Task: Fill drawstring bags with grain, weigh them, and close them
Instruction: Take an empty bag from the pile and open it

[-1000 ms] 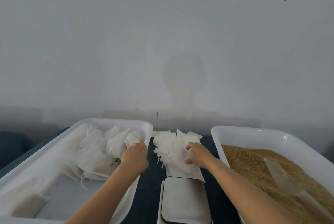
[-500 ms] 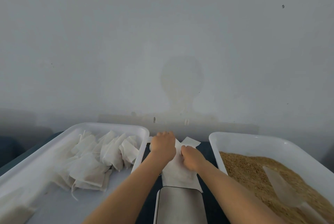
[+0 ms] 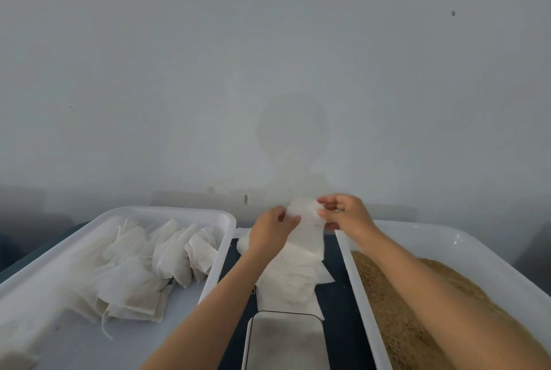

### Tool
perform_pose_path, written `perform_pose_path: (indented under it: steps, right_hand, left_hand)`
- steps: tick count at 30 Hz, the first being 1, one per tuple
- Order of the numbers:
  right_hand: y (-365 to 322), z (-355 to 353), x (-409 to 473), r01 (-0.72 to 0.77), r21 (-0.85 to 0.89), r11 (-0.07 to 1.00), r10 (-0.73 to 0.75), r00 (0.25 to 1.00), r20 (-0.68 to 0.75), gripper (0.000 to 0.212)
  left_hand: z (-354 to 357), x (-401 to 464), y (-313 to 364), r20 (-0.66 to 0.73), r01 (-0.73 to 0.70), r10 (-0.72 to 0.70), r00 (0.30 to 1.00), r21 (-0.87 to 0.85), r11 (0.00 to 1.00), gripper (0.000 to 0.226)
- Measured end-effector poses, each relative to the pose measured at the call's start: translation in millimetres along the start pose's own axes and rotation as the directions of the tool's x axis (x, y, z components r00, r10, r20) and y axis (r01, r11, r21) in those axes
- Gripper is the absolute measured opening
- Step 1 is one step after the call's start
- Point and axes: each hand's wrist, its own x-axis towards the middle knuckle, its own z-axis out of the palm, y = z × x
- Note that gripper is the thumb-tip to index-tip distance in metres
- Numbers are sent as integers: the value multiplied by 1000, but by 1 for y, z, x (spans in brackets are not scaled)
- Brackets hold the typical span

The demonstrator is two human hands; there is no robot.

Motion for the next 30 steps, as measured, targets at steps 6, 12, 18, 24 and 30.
perform_pose_path:
  steps: [6,12,18,24,30]
  right_hand:
    - [-10,-68,-49,-128,317,940,146,989,-35,9]
    - [35,-106,-101,-307,346,886,363,925,-108,15]
    - [65,-134,-120,-440,283,852,504,835,-221,16]
    - [71,-148,-116,-512,188,838,545,801,-249,22]
    - [67,-138,-103,-463,210,861,502,838,-215,5]
  left_hand:
    - [29,-25,59,27,-136,150,988,-287,948,30]
    - [97,-50,79,140,-15,70,988,-363,932,27]
    - [147,-71,80,311,90,33,950,-374,923,39]
    - [151,-76,74,339,-324,339,878,-101,941,57]
    - [138,-73,76,198,-419,436,878,-121,900,7]
